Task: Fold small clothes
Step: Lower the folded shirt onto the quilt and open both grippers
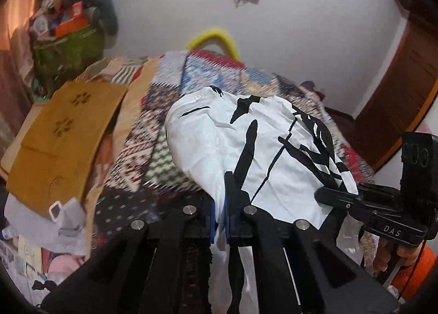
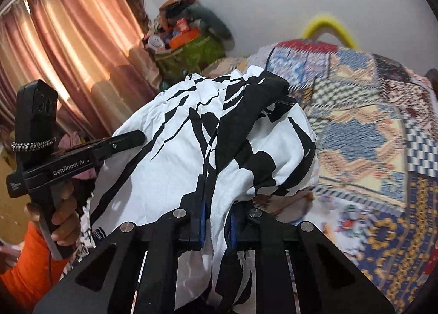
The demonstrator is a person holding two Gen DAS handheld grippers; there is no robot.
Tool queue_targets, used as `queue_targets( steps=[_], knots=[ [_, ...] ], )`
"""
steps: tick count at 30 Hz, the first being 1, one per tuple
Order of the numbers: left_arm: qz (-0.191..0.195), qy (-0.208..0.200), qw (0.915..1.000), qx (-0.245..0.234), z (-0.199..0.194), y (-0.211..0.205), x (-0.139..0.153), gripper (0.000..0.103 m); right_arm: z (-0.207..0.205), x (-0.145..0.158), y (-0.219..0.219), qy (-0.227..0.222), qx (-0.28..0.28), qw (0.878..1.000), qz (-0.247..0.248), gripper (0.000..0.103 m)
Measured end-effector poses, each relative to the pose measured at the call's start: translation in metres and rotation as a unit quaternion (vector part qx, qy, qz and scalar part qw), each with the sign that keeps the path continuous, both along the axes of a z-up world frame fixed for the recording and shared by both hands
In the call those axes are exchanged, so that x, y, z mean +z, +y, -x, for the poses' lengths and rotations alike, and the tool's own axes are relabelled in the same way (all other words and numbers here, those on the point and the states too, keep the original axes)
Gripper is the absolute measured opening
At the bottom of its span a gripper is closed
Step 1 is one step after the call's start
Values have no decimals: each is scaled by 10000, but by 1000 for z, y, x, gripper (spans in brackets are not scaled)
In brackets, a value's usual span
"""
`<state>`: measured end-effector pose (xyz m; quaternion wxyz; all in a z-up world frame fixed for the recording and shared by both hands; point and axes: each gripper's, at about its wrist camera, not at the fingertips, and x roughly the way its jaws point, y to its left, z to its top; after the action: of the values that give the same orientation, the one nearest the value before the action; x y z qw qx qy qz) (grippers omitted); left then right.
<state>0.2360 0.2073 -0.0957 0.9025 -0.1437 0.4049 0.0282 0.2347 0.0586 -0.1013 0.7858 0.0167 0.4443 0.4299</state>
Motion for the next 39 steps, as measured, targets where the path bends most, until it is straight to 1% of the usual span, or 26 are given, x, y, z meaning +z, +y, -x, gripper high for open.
queue_targets(
  steps=[4, 8, 10, 12, 13, 14, 16, 18, 20, 22, 28, 30, 32, 34, 36, 38, 39],
  knots=[
    [243, 435, 9985, 241, -2, 32, -44, 5, -3, -33, 29, 309, 177, 9989, 296, 11],
    [356, 896, 9949, 308, -2, 47, -90, 5, -3, -68, 48, 593, 355, 9953, 685, 11],
    [370, 1114, 9927, 291, -2, 49, -110, 5, -1, -76, 52, 595, 420, 9937, 857, 12],
    [327, 1248, 9912, 281, 1, 48, -124, 7, 0, -82, 55, 571, 519, 9915, 1049, 14],
    [278, 1275, 9910, 289, 2, 46, -127, 8, 3, -84, 55, 574, 540, 9911, 1074, 18],
    [217, 1272, 9912, 309, 4, 45, -129, 10, 4, -83, 53, 581, 554, 9910, 1074, 20],
    [-47, 1155, 9923, 447, 12, 43, -127, 17, 8, -80, 49, 468, 533, 9910, 1134, 21],
    [-262, 1007, 9933, 502, 23, 38, -120, 24, 17, -75, 45, 274, 570, 9895, 1300, 28],
    [-302, 956, 9937, 501, 33, 35, -115, 41, 24, -71, 40, 211, 601, 9891, 1327, 41],
    [-323, 984, 9935, 479, 44, 32, -113, 47, 28, -69, 35, 231, 616, 9890, 1323, 44],
    [-444, 1398, 9884, 386, 71, 23, -125, 54, 42, -77, 17, 206, 690, 9843, 1611, 45],
    [-520, 1532, 9860, 394, 80, 21, -129, 54, 47, -76, 7, 210, 645, 9851, 1580, 45],
    [-502, 1555, 9857, 409, 89, 19, -129, 55, 50, -72, -2, 215, 570, 9867, 1508, 46],
    [-504, 1538, 9858, 452, 97, 17, -123, 55, 53, -65, -8, 174, 472, 9880, 1463, 46],
    [-552, 1434, 9868, 515, 104, 15, -110, 55, 57, -53, -15, 93, 390, 9909, 1285, 46],
    [-569, 1134, 9901, 603, 112, 10, -85, 55, 64, -41, -20, -40, 351, 9935, 1080, 46],
    [-558, 999, 9915, 626, 115, 8, -73, 55, 68, -32, -22, -177, 305, 9943, 1007, 46]
  ],
)
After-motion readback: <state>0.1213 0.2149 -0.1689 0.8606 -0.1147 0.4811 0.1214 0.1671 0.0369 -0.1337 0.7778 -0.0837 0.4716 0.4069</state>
